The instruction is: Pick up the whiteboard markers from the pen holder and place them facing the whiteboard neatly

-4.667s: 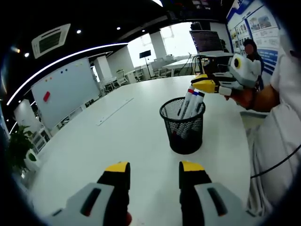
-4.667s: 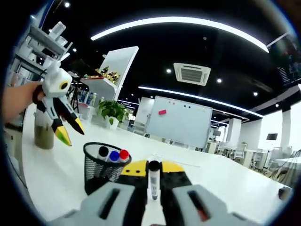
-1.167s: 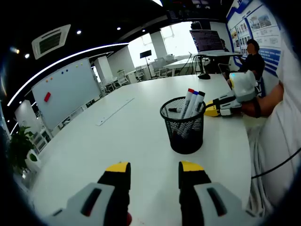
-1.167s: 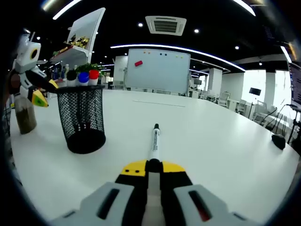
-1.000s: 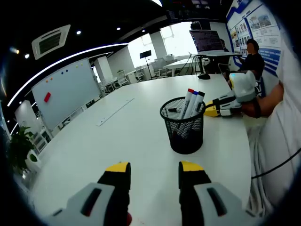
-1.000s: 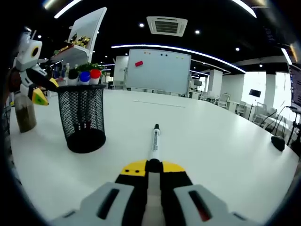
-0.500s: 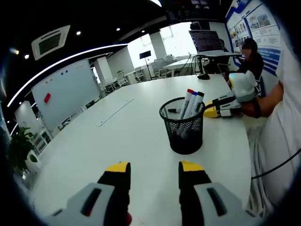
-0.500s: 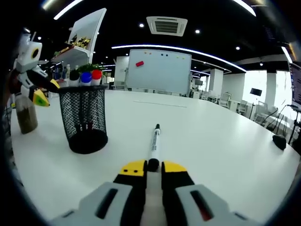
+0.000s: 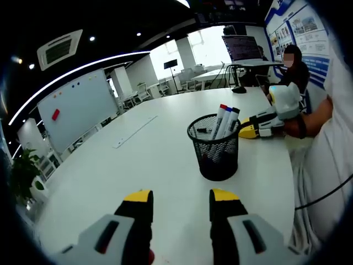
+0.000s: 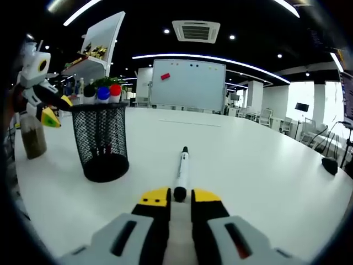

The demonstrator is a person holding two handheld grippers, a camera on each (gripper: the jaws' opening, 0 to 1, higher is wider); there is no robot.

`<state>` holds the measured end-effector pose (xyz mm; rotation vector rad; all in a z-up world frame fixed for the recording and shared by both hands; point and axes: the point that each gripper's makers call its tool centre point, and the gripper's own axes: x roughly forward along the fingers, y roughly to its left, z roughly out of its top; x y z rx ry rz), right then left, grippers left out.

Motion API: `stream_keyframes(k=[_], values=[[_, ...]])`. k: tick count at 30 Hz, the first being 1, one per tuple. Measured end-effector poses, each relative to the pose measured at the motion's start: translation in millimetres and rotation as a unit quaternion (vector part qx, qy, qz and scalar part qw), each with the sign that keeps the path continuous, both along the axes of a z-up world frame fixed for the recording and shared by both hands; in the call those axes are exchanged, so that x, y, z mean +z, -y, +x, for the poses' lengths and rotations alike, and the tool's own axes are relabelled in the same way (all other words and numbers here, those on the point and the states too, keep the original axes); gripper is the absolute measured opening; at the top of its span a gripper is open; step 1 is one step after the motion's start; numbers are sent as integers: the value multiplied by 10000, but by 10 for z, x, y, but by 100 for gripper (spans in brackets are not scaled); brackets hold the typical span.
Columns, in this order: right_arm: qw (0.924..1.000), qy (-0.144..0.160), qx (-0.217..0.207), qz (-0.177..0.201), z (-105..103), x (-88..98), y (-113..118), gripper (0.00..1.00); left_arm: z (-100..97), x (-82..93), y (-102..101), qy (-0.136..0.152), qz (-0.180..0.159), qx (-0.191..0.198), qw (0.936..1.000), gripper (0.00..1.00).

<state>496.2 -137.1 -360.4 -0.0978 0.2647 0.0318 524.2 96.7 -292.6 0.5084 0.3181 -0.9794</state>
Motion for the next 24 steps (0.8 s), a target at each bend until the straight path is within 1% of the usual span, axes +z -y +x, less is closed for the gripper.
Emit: stream_keyframes(k=[5, 6, 11, 16, 22, 24], values=[[10000, -5, 14, 11, 0, 1, -6, 14, -5, -1, 0, 5, 2, 7, 10000, 43], [10000, 49, 21, 5, -3, 19, -11, 15, -5, -1, 0, 5, 1, 6, 10000, 43], [9999, 131, 42, 39, -7, 64, -10, 17, -6, -3, -1, 0, 0, 8, 10000, 43], [9995, 253, 143, 132, -12, 129, -1, 18, -9, -3, 0, -1, -2, 12, 10000, 43], [9986, 458, 257, 42, -14, 236, 9, 18, -12, -4, 4, -3, 1, 13, 10000, 43], [9973, 577, 443, 43, -18, 286, -46, 19, -14, -5, 6, -12, 0, 8, 10000, 43]])
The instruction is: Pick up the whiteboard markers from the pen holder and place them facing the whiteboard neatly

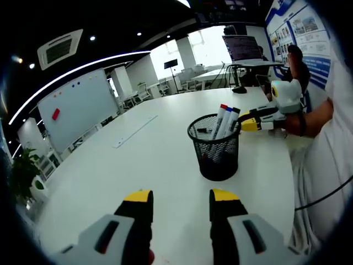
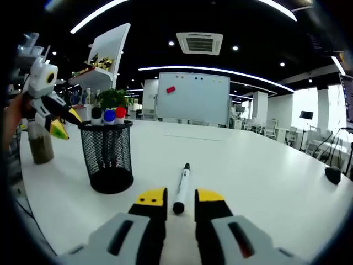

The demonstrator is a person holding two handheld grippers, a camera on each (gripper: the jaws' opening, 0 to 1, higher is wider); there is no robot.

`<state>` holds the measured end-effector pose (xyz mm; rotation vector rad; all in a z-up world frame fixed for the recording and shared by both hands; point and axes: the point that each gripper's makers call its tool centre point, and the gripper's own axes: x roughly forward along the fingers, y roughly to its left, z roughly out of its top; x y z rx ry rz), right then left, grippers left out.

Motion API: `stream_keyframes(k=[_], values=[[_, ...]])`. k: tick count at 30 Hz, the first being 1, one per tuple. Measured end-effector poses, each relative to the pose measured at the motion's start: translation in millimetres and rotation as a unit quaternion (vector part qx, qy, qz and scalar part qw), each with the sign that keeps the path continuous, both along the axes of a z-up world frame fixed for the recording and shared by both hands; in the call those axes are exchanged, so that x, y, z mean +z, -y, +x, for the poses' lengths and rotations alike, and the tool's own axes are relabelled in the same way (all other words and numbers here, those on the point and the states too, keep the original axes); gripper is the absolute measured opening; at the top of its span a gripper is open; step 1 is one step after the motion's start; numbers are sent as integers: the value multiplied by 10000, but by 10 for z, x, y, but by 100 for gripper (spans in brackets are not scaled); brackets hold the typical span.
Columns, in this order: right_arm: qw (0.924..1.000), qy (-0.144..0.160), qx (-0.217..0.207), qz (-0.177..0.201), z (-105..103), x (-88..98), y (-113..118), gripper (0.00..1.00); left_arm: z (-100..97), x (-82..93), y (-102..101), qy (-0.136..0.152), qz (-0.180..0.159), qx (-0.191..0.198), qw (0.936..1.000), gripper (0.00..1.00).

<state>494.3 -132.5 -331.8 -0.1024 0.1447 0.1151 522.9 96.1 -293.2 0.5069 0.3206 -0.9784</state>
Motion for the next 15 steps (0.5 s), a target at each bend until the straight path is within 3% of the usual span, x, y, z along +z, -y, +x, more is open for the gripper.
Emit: stream_keyframes(k=[2, 15], values=[[9996, 134, 159, -201, 5, 36, -47, 19, -1, -2, 2, -5, 4, -1, 10000, 43], [9973, 473, 531, -168, 47, 189, -168, 20, -4, -3, 4, -8, 5, 6, 10000, 43]])
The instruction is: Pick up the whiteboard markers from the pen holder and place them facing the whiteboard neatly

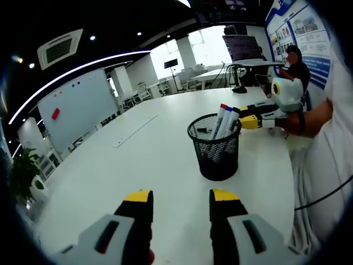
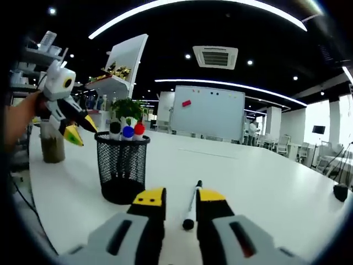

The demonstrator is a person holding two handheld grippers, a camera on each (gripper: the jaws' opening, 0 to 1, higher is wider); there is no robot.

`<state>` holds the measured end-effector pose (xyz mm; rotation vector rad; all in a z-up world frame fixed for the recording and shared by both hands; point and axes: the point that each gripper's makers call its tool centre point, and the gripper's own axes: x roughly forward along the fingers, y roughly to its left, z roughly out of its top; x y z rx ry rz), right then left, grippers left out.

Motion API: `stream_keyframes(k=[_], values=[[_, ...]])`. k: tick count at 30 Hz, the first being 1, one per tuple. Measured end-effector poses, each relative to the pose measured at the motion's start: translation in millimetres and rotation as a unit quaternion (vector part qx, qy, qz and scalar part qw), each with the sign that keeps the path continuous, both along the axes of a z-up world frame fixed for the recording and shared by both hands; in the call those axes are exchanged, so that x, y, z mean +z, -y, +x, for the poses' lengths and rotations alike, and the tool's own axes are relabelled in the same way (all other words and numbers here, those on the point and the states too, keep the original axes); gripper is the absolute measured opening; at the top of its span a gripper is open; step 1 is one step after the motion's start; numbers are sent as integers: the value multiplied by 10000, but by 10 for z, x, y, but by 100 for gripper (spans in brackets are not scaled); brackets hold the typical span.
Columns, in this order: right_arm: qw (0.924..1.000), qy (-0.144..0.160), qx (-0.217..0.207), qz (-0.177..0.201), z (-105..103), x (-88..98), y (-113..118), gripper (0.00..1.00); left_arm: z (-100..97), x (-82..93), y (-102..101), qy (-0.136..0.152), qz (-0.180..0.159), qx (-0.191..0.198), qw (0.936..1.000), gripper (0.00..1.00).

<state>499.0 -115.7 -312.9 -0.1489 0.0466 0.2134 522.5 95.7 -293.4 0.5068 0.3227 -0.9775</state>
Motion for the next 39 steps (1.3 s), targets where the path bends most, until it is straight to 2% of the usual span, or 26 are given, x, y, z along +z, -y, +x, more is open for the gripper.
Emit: stream_keyframes(k=[10, 12, 19, 28, 39], values=[[9993, -1, 237, 285, 6, 37, -37, 20, 1, -2, -1, -8, 6, 7, 10000, 43], [9985, 111, 340, 420, -7, 100, -56, 20, 1, -2, -1, -11, 6, 11, 10000, 43], [9950, 50, 583, 812, 23, 186, -81, 20, -2, -2, 0, -11, 6, 13, 10000, 43], [9934, 151, 563, 992, 21, 341, 21, 20, -8, 2, 3, -16, 2, 15, 10000, 43], [9857, 226, 761, 1485, 77, 561, 45, 20, -2, 2, 1, -12, 2, 31, 10000, 43]])
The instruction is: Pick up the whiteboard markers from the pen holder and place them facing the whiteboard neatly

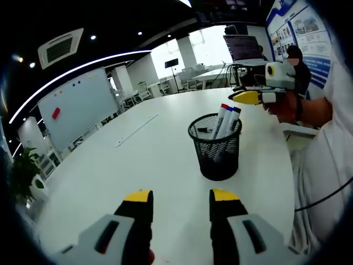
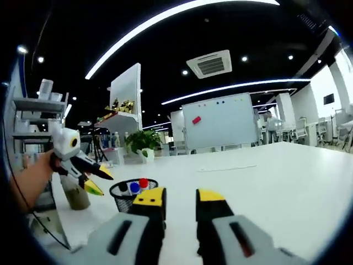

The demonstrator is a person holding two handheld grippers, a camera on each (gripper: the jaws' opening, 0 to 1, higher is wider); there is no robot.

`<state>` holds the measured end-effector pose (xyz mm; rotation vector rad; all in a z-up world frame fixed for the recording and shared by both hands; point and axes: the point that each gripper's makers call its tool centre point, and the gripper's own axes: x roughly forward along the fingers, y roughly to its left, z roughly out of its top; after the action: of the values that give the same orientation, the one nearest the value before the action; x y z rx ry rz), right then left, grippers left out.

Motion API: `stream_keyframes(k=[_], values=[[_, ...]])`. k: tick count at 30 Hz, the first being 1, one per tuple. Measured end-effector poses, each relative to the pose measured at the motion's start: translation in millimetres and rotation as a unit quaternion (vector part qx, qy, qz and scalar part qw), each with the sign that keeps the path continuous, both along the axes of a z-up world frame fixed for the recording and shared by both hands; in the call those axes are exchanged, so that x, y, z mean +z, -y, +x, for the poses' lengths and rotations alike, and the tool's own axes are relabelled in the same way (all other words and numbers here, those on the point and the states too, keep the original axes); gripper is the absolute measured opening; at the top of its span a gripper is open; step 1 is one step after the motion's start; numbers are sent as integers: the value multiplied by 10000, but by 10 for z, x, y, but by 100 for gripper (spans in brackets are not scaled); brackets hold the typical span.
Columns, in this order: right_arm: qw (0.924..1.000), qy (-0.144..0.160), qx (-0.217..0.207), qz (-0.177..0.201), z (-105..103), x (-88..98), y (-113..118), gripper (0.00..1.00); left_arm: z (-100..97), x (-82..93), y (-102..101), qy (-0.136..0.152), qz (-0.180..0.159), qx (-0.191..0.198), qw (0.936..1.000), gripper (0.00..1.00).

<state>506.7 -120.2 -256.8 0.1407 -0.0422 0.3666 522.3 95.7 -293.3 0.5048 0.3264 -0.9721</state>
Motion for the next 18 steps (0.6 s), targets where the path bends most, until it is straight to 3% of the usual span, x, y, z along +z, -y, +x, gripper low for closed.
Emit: stream_keyframes(k=[4, 12, 18], values=[[9995, -168, 156, 226, 22, 8, -10, 19, 4, -2, -2, 0, 2, 0, 10000, 43], [9992, -170, 301, 213, 36, 94, -42, 19, 10, -4, -5, 1, 2, 4, 10000, 43], [9986, -391, 335, 126, 69, 109, -65, 19, 10, -5, -4, 0, 5, 5, 10000, 43]])
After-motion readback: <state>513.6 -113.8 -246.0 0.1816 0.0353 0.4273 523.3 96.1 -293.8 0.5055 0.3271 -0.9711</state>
